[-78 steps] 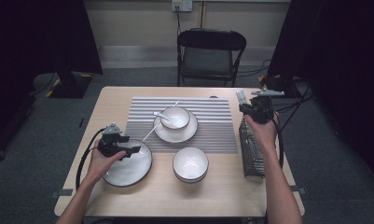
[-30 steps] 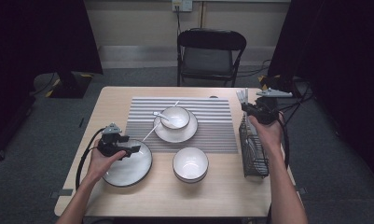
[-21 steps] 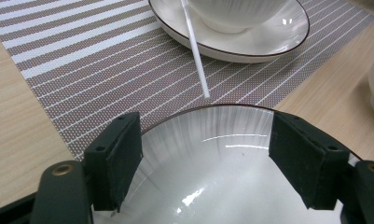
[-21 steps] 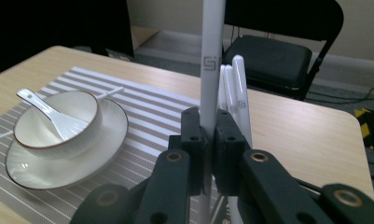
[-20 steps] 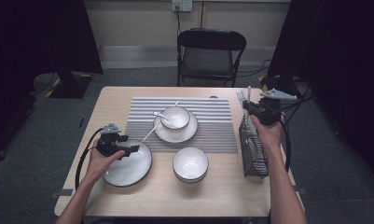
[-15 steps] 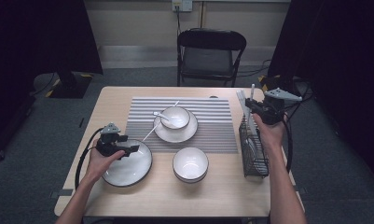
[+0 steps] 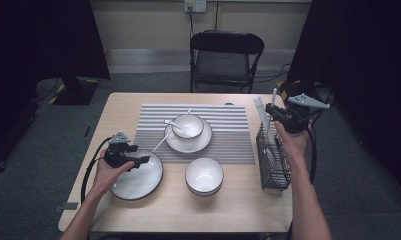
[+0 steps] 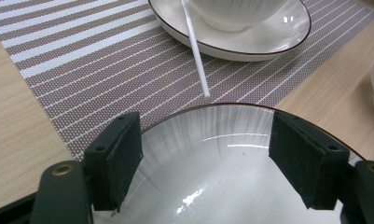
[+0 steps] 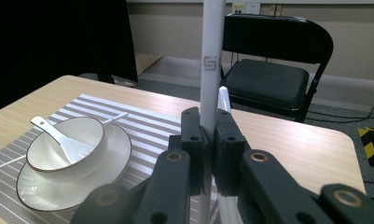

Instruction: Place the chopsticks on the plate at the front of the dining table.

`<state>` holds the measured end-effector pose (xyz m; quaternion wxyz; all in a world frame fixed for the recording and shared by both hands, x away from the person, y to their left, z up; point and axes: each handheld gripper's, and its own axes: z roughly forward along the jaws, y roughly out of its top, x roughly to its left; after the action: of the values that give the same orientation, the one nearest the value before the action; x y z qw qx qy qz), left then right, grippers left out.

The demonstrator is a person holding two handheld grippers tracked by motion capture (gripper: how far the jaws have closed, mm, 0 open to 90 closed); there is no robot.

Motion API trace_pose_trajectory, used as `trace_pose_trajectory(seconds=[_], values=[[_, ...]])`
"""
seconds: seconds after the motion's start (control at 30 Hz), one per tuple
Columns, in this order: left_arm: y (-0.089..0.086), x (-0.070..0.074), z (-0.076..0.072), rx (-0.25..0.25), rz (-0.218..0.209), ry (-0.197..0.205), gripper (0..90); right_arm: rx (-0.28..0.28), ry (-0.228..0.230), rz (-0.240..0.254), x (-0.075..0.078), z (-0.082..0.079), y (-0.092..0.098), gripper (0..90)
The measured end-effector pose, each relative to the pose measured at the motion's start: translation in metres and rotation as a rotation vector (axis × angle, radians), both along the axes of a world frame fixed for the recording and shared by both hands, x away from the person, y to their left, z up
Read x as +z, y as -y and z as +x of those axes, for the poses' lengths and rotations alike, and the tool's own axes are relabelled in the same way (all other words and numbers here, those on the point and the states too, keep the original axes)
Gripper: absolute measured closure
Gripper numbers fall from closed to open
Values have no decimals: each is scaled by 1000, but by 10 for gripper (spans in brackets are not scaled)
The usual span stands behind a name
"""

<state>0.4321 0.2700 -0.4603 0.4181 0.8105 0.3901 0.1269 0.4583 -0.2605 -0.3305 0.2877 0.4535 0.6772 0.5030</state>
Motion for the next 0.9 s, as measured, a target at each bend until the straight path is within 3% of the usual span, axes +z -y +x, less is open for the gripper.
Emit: trace_pose_trajectory(seconds=[0.37,0.9], values=[[0,0,0,-1,-1,1,255,37,33,30,16,-4,4,853],[1,1,0,1,4,10,255,26,80,29,40,-7,0,854]])
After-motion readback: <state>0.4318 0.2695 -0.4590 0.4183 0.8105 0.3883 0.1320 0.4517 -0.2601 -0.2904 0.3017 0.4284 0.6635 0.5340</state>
